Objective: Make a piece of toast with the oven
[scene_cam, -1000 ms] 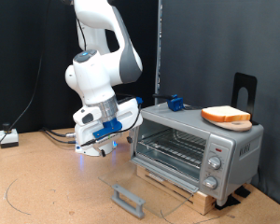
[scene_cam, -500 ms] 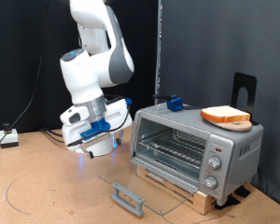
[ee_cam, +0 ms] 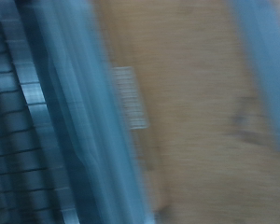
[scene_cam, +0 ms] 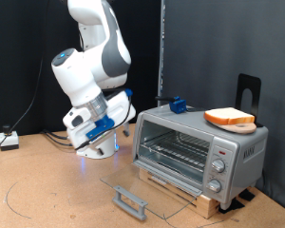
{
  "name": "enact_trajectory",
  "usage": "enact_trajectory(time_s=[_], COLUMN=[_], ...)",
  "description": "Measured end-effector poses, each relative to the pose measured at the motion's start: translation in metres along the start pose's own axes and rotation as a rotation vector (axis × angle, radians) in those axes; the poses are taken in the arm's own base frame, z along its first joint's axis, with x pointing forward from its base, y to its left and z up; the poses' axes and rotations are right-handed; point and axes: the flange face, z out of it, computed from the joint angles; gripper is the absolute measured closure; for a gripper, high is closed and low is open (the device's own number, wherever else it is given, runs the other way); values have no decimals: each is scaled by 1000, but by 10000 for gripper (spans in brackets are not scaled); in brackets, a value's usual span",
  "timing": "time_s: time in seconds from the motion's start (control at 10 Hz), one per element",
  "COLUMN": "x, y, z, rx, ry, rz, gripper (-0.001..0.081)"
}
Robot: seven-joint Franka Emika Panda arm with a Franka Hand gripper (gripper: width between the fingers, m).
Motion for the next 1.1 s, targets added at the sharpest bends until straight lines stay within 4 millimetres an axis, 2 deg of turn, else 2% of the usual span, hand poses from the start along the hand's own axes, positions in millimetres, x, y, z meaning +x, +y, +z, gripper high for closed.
enact_trajectory(time_s=[0.3,0.5,0.6,0.7,0.9,1.1], x=[-24,-39,-44,-55,-58,-74], y=[-31,-51,-63,-67,-69,-97], z=[-22,-35,-41,-44,-40,-34], rx=[131,141,112,88,140,248], ry=[-150,-139,-58,24,-46,-128], rz=[-61,-115,-131,-135,-166,-312], gripper=[-1,-1,-1,-1,-1,-1])
